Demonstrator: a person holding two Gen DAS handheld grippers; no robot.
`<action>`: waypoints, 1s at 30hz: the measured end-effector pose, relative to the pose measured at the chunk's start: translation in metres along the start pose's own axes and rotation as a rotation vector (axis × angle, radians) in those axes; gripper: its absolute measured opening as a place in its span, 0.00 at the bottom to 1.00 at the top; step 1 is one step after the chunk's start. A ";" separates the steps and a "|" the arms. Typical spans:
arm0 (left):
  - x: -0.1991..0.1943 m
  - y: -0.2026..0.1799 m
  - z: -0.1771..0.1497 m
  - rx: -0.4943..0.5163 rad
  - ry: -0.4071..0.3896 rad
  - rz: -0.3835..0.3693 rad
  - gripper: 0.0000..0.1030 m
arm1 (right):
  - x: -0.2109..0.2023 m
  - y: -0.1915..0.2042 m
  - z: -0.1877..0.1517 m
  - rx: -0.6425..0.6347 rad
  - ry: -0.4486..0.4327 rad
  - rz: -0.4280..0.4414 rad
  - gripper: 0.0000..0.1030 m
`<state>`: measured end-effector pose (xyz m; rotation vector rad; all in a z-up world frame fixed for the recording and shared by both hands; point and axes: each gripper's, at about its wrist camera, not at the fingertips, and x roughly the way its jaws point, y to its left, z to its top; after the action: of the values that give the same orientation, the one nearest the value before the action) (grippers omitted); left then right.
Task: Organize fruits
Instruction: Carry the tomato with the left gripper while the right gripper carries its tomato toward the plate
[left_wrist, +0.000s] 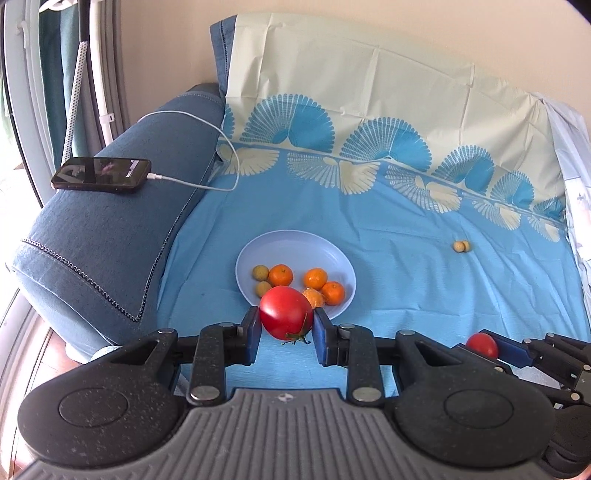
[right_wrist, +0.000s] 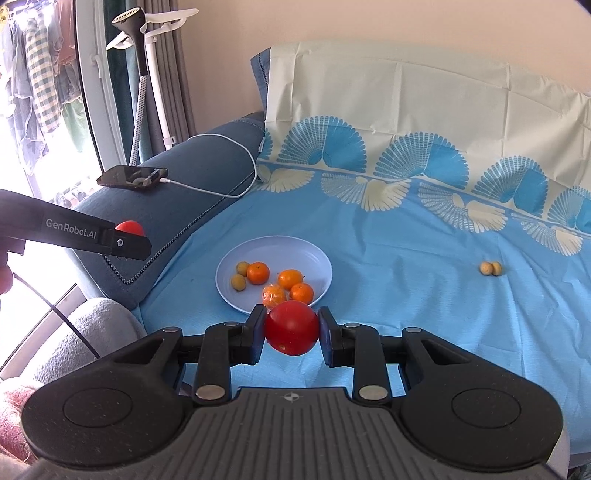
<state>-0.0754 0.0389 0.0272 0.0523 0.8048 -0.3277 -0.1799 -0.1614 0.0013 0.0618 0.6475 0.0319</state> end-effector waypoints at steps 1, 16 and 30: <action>0.002 0.002 0.000 -0.005 0.002 0.003 0.32 | 0.001 0.000 0.000 -0.003 0.005 0.000 0.30; 0.024 0.022 0.016 -0.037 0.002 0.014 0.32 | 0.035 0.008 0.012 -0.006 0.052 -0.006 0.30; 0.086 0.028 0.040 -0.062 0.061 0.030 0.32 | 0.088 0.012 0.027 0.006 0.082 -0.002 0.30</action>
<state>0.0168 0.0354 -0.0084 0.0164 0.8738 -0.2739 -0.0939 -0.1462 -0.0296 0.0663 0.7300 0.0309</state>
